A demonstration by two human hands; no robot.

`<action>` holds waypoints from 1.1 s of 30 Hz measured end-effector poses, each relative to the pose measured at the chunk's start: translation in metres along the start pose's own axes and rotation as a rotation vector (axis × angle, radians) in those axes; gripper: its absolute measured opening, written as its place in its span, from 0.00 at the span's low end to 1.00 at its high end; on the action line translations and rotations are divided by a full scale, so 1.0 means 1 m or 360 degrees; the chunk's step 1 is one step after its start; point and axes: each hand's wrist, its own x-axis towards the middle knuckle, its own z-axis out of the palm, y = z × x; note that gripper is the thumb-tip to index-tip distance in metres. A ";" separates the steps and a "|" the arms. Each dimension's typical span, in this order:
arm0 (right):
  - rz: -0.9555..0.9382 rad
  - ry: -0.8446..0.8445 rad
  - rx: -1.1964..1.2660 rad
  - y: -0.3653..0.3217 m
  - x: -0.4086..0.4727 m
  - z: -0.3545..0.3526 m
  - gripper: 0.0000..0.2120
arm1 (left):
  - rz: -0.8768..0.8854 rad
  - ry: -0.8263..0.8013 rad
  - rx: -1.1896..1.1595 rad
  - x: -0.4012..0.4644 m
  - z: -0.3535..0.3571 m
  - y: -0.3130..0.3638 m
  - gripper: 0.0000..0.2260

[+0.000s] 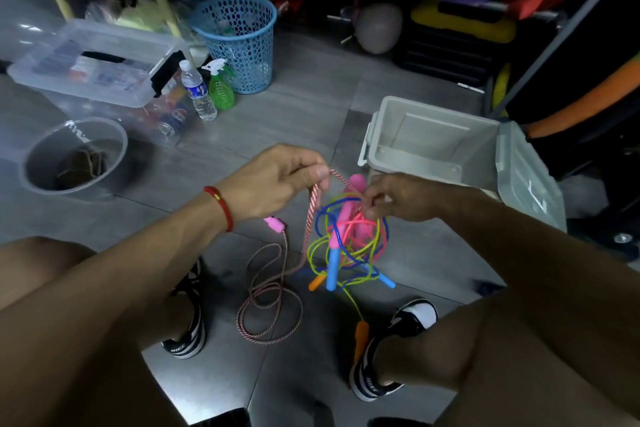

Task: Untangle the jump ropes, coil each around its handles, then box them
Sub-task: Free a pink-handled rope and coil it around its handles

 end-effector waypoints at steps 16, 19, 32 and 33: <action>-0.0127 0.0179 0.0076 -0.035 0.000 -0.013 0.10 | -0.0304 0.0018 0.0212 0.006 0.041 0.005 0.13; -0.0115 0.0177 -0.0026 -0.032 -0.001 -0.005 0.14 | -0.0454 0.0093 -0.0020 0.005 0.039 0.011 0.14; 0.0068 0.0384 0.0174 -0.025 0.006 0.016 0.11 | -0.0621 0.0380 -0.0979 0.009 0.022 0.025 0.12; 0.0043 0.0438 0.0148 -0.027 0.006 0.015 0.11 | -0.0612 0.0365 -0.1020 0.009 0.021 0.026 0.12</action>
